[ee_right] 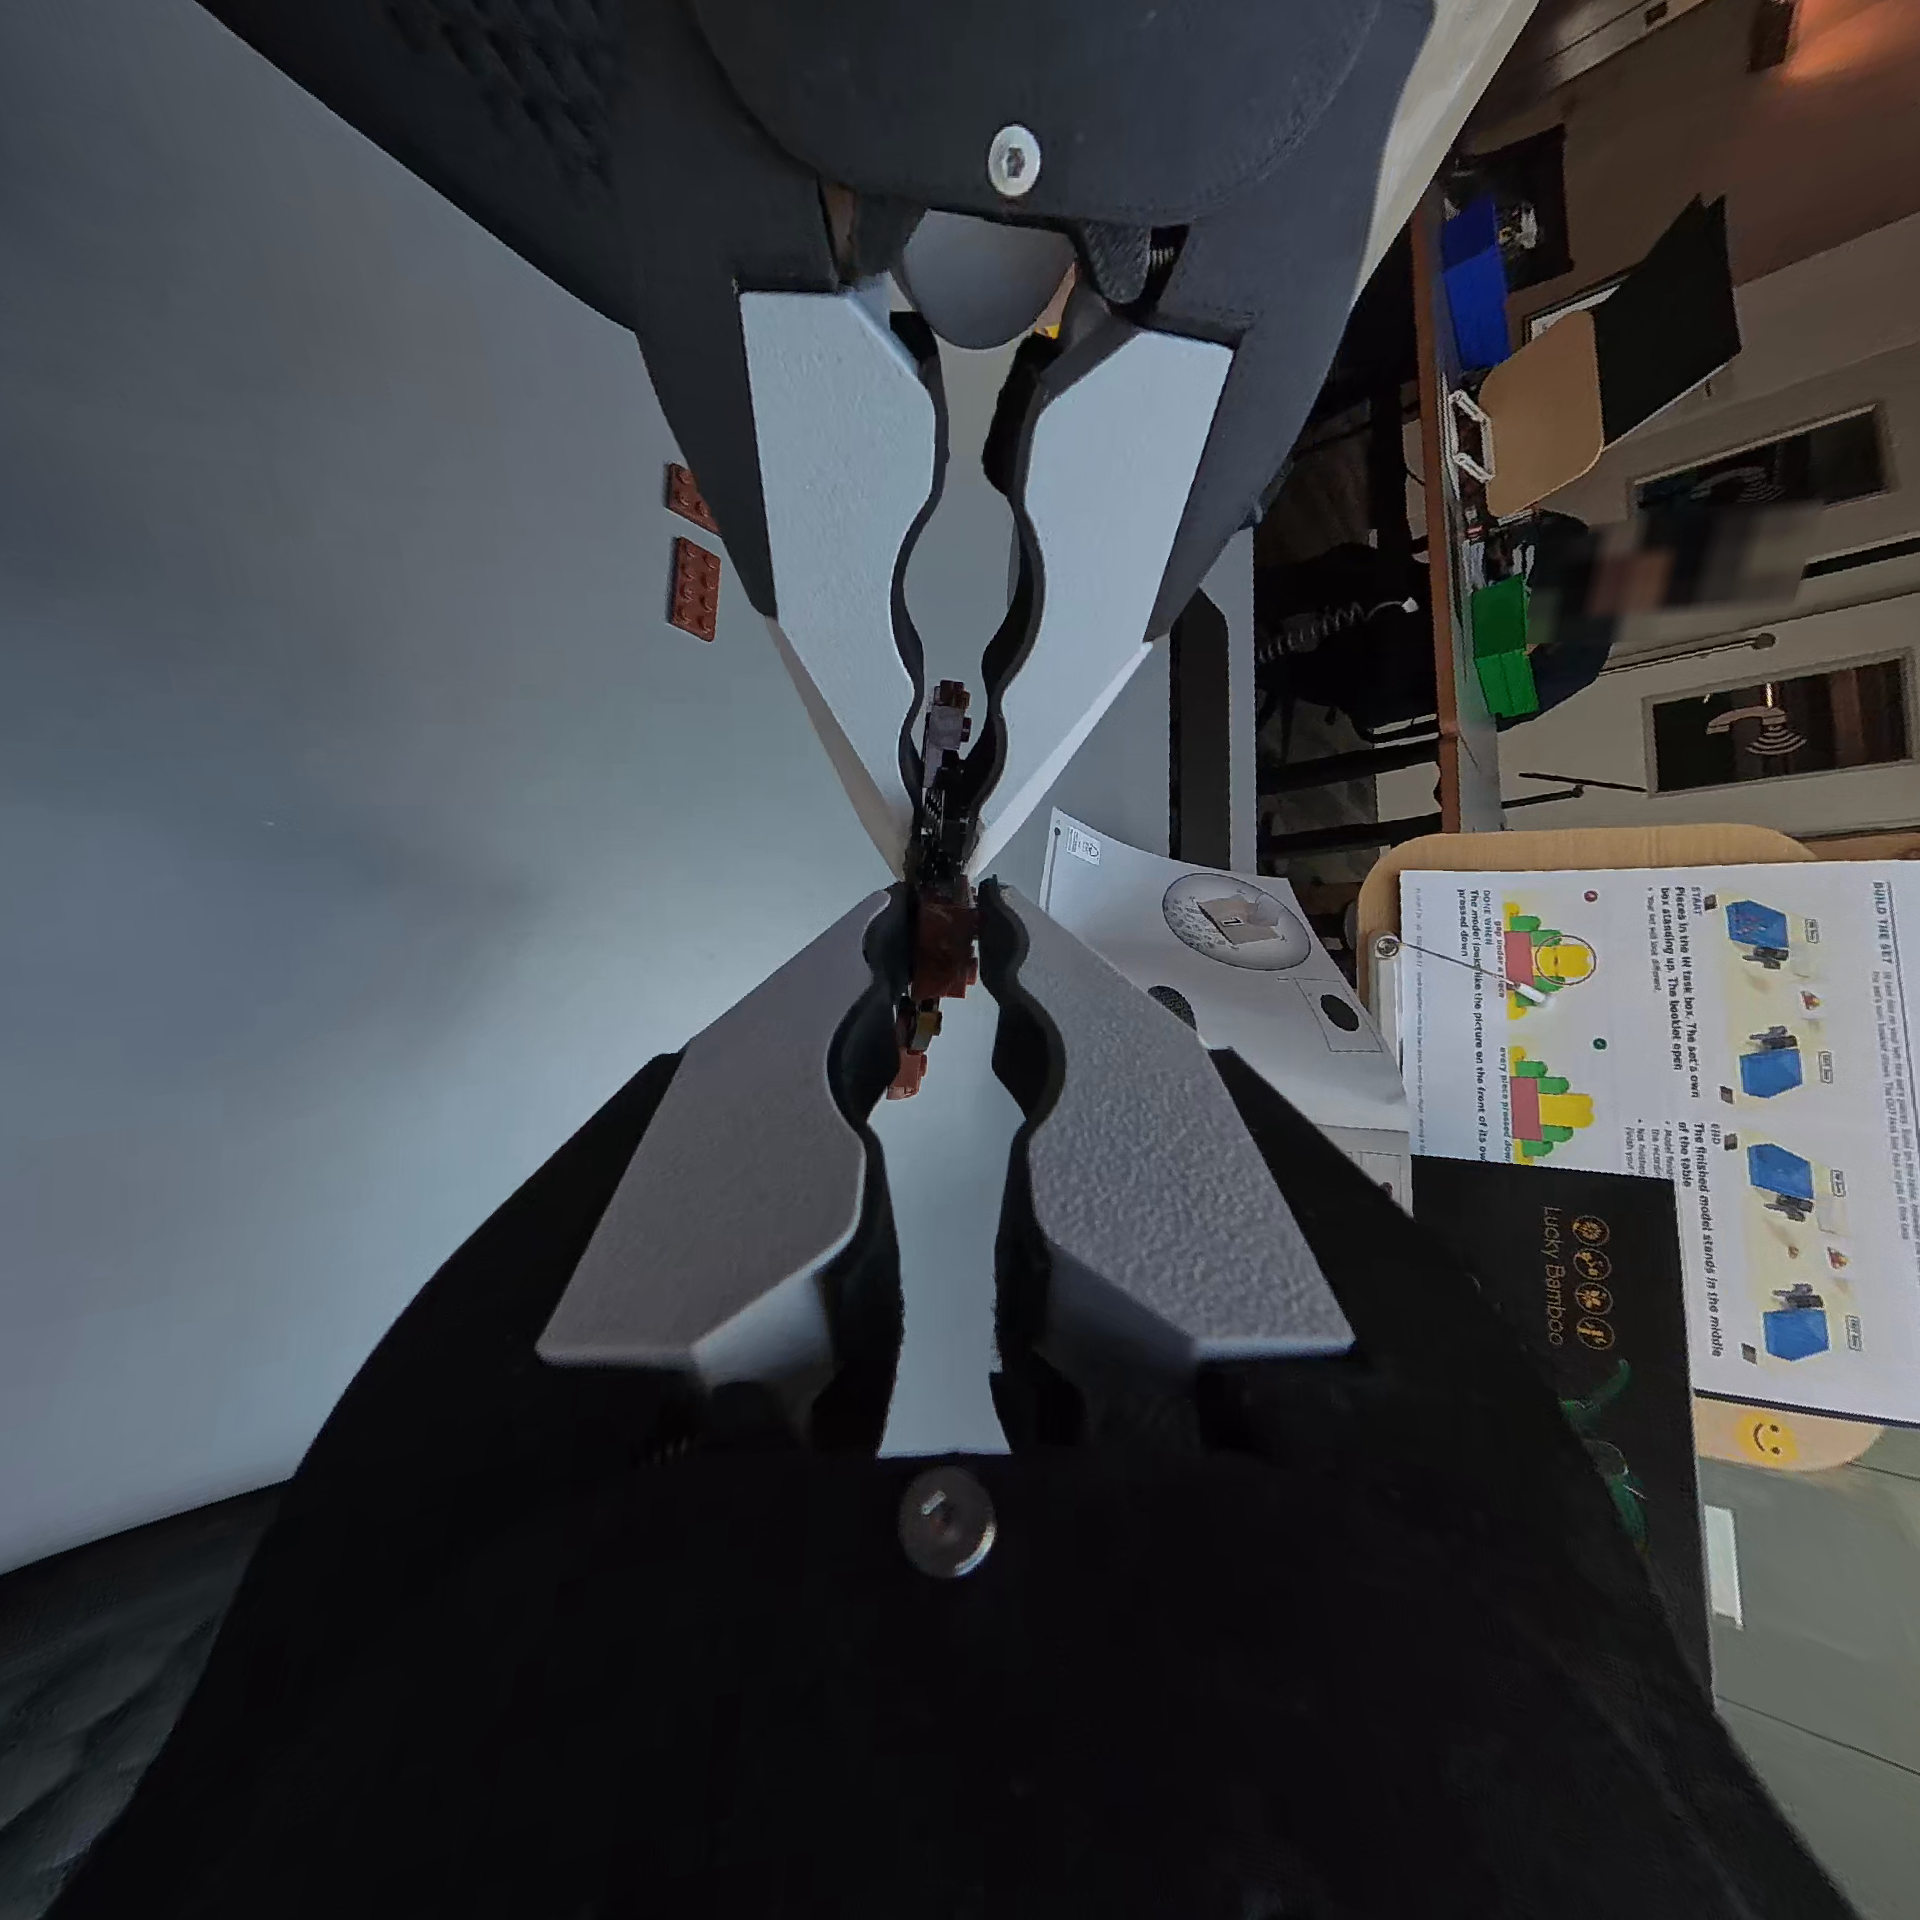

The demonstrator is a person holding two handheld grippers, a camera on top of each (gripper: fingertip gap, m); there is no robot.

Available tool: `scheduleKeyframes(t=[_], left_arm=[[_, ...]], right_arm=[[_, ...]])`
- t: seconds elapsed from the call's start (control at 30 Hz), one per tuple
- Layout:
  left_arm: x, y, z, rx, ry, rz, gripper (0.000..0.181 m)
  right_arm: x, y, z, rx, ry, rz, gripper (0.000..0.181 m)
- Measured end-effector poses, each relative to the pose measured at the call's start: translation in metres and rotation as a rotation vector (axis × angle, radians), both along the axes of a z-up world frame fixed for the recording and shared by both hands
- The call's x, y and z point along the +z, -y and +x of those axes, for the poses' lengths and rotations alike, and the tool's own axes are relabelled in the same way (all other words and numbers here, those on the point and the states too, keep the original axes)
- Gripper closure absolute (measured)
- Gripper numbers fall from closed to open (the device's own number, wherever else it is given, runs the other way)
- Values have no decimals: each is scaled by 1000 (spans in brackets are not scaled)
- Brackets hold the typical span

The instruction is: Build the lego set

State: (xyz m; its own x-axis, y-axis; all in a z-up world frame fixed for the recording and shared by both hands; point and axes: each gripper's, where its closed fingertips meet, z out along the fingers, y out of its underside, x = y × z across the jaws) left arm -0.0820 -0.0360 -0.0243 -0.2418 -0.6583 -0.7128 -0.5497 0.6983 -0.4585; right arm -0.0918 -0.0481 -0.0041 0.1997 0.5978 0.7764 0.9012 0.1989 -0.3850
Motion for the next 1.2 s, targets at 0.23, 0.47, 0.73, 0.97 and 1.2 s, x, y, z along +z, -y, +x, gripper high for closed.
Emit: scheduleKeyframes(t=[0.23,0.47,0.73,0.97,1.2], left_arm=[[-6,1,0,-1,-24,1,175],[-3,-3,-1,15,-27,9,176],[-4,0,0,11,-31,12,175],[-5,0,-1,9,-30,8,176],[0,1,-1,1,-8,6,176]], right_arm=[[-5,0,0,-15,-6,-32,170],[6,1,0,-24,-24,22,160],[3,4,0,-8,-72,-24,172],[4,1,3,-16,-137,-32,153],[3,5,5,-17,-92,-41,171]])
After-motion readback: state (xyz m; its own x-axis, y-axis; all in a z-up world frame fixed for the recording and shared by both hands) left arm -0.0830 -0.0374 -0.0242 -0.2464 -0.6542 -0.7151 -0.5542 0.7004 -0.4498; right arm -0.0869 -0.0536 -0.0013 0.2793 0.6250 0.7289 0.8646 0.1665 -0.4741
